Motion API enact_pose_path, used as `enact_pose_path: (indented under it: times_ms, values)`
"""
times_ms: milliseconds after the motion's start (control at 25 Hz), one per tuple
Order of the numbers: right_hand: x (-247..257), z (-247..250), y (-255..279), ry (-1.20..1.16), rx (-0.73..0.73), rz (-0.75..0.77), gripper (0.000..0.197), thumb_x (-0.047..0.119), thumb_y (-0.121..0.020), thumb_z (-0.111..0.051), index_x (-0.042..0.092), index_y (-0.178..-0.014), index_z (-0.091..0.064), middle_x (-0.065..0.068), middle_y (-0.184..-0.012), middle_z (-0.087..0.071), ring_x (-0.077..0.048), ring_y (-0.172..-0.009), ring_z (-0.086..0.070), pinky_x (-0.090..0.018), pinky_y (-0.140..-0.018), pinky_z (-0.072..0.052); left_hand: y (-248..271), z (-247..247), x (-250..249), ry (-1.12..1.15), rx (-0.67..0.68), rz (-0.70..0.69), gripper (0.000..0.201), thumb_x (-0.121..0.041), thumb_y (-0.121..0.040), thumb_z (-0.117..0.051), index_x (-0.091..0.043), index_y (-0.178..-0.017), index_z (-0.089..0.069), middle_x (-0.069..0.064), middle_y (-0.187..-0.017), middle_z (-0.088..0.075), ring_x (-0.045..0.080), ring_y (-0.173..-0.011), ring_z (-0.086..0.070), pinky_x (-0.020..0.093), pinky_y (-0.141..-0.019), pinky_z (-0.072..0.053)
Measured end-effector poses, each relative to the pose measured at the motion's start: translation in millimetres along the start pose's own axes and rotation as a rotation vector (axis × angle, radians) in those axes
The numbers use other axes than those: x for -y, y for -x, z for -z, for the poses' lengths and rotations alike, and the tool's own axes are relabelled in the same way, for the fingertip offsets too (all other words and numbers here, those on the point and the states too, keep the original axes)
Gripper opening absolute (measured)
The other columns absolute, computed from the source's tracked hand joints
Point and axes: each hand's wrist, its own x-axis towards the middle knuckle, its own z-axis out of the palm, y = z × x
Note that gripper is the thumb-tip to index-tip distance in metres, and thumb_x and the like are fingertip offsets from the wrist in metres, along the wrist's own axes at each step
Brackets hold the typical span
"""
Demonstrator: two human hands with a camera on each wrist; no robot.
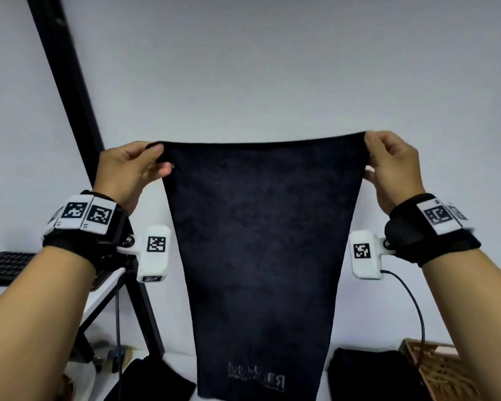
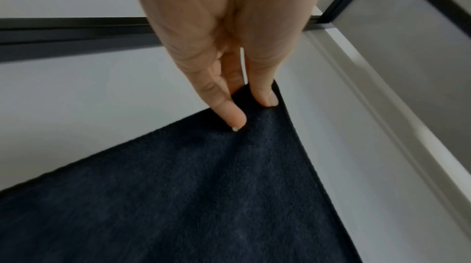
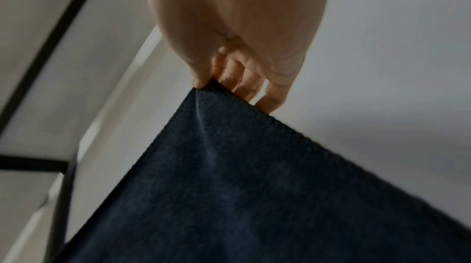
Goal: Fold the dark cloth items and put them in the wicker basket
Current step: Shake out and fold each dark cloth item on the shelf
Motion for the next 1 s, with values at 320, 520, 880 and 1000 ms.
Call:
enact_pose_path:
  times_ms: [320,520,880,1000]
  values:
    - [39,27,91,-0.098,0.002,0.001,0.02,0.031,-0.095,-0.056,0.025,-0.077,-0.061,0.004,-0.074,-0.054,-0.017,-0.07,-0.043,-0.023,-0.053,-0.037,78,47,-27,0.021,0.14,-0.024,0.017,-0.027,-0.087,-0.066,-0.021,-0.072,-0.071,-0.006,-0.073,-0.065,0.008,-0.065,-0.054,0.021,-0.061,-0.039]
    - [57,40,179,-0.031,-0.026,-0.021,0.022,0.033,-0.094,-0.057,0.027,-0.074,-0.062,0.003,-0.075,-0.053,-0.014,-0.065,-0.042,-0.026,-0.053,-0.031,141,94,-28,0.127,0.279,0.048,0.02,-0.035,-0.076,-0.074,-0.018,-0.081,-0.067,0.001,-0.086,-0.07,0.023,-0.085,-0.059,0.036,-0.079,-0.041]
    - [-16,64,323,0.155,-0.031,-0.314,0.022,0.025,-0.096,-0.057,0.02,-0.076,-0.065,0.006,-0.067,-0.061,-0.008,-0.062,-0.053,-0.022,-0.056,-0.046,263,142,57,-0.011,0.286,0.414,0.013,-0.025,-0.078,-0.07,-0.012,-0.076,-0.071,0.002,-0.075,-0.071,0.012,-0.063,-0.062,0.019,-0.06,-0.049]
    - [-99,80,360,0.275,0.005,-0.512,0.021,0.025,-0.094,-0.058,0.013,-0.08,-0.068,-0.003,-0.076,-0.062,-0.017,-0.073,-0.054,-0.034,-0.068,-0.047,288,144,147,-0.143,0.262,0.614,0.02,-0.017,-0.086,-0.067,-0.012,-0.066,-0.07,0.007,-0.069,-0.064,0.016,-0.056,-0.053,0.017,-0.05,-0.045]
